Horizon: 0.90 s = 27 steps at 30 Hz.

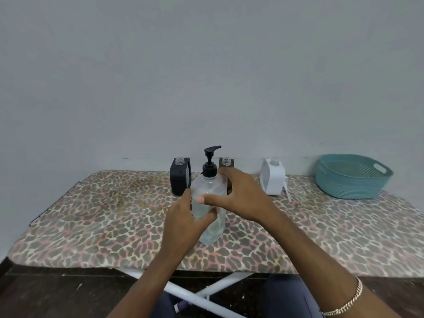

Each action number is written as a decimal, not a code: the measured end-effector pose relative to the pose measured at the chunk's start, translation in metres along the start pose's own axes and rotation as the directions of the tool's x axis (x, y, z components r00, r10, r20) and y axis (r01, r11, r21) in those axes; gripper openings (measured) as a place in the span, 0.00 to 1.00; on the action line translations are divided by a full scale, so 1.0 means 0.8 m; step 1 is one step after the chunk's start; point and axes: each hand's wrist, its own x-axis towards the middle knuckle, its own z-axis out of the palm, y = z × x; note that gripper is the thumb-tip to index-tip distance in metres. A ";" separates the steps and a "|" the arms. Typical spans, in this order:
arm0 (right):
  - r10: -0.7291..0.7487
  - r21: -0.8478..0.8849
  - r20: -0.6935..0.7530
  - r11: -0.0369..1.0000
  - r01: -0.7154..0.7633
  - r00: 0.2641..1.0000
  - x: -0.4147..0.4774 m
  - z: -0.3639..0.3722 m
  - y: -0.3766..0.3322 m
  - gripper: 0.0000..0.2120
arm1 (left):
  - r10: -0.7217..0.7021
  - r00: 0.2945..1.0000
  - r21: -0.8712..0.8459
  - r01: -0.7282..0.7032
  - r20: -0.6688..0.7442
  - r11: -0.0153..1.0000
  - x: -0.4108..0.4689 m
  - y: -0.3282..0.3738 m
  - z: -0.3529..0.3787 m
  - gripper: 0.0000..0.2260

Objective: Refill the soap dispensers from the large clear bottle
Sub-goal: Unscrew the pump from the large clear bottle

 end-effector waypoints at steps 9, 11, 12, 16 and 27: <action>0.072 0.262 -0.325 0.965 0.017 0.943 0.009 0.020 -0.010 0.23 | 0.072 0.997 0.014 -0.071 -0.012 0.997 -0.010 -0.008 0.008 0.24; 0.104 0.284 -0.344 0.959 -0.002 0.933 0.014 0.022 -0.016 0.22 | 0.078 0.997 0.012 -0.078 -0.010 0.997 -0.010 -0.008 0.007 0.23; 0.113 0.285 -0.349 0.958 -0.010 0.930 0.016 0.023 -0.018 0.22 | 0.082 0.997 0.016 -0.082 -0.009 0.997 -0.010 -0.007 0.006 0.24; 0.115 0.284 -0.356 0.959 -0.010 0.927 0.018 0.026 -0.022 0.16 | 0.088 0.996 0.002 -0.087 -0.003 0.996 -0.009 -0.009 0.004 0.25; -0.024 0.443 -0.068 0.895 0.052 0.997 0.017 0.001 -0.008 0.13 | 0.110 0.994 -0.015 -0.110 0.016 0.994 -0.007 -0.013 0.003 0.27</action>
